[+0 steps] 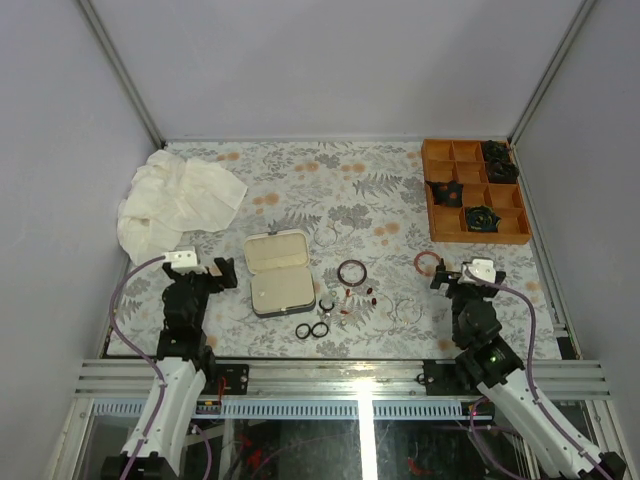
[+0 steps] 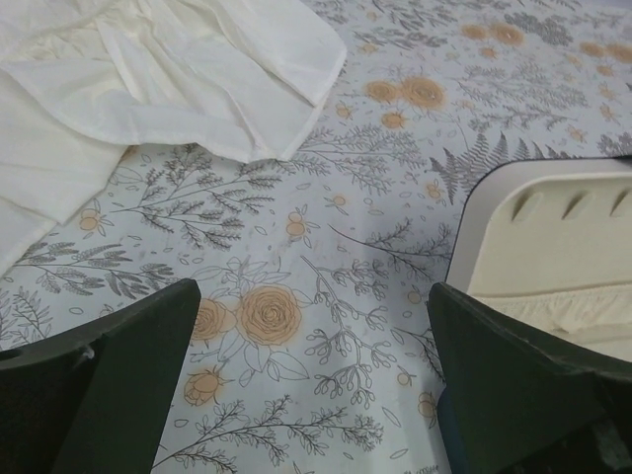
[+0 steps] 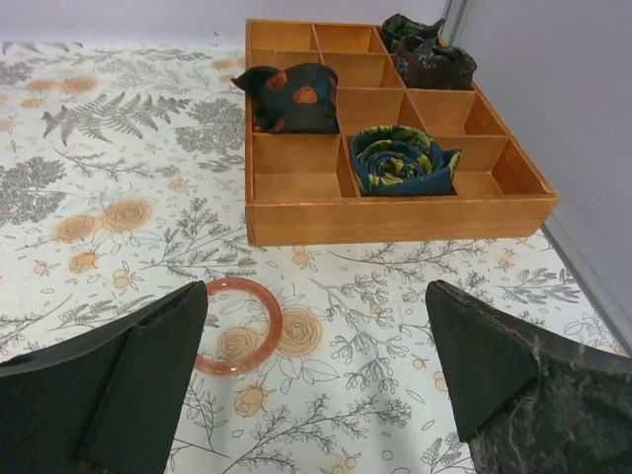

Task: Organize the mixed jewelry
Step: Pick up the jewelry from the center of the board.

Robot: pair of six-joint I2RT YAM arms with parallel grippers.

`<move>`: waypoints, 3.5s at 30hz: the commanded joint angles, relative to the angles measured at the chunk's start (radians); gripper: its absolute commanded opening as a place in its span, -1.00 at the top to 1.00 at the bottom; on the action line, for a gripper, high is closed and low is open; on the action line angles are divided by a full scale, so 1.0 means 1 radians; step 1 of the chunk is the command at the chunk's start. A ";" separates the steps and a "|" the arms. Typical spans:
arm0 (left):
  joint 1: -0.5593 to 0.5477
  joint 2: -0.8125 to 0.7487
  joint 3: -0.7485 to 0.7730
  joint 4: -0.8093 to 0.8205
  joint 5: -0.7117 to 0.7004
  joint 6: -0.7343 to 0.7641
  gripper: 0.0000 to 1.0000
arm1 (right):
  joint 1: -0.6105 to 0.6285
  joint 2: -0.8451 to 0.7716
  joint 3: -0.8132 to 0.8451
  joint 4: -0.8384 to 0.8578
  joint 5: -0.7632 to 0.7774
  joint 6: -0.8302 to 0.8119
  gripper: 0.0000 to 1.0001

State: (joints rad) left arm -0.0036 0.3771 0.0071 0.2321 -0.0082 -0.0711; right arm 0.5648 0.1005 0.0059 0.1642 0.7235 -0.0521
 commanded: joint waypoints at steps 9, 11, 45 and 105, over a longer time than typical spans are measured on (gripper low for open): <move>-0.011 0.118 0.183 -0.131 0.223 0.053 -1.00 | -0.003 0.095 0.032 -0.058 -0.071 0.009 -0.99; -0.012 0.109 0.204 -0.112 0.231 0.003 -1.00 | -0.003 0.124 0.061 -0.050 -0.070 0.000 -0.98; -0.012 0.075 0.752 -0.439 0.331 -0.330 -1.00 | -0.003 0.282 0.998 -0.577 -0.498 0.430 -0.99; -0.018 0.413 0.988 -0.901 0.196 -0.477 -1.00 | -0.003 1.187 1.018 -0.549 -0.774 0.476 -0.49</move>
State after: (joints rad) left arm -0.0185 0.7761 0.9691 -0.6685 0.2390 -0.5457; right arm 0.5636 1.2392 0.9577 -0.4492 -0.0689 0.4950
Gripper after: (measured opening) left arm 0.996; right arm 0.824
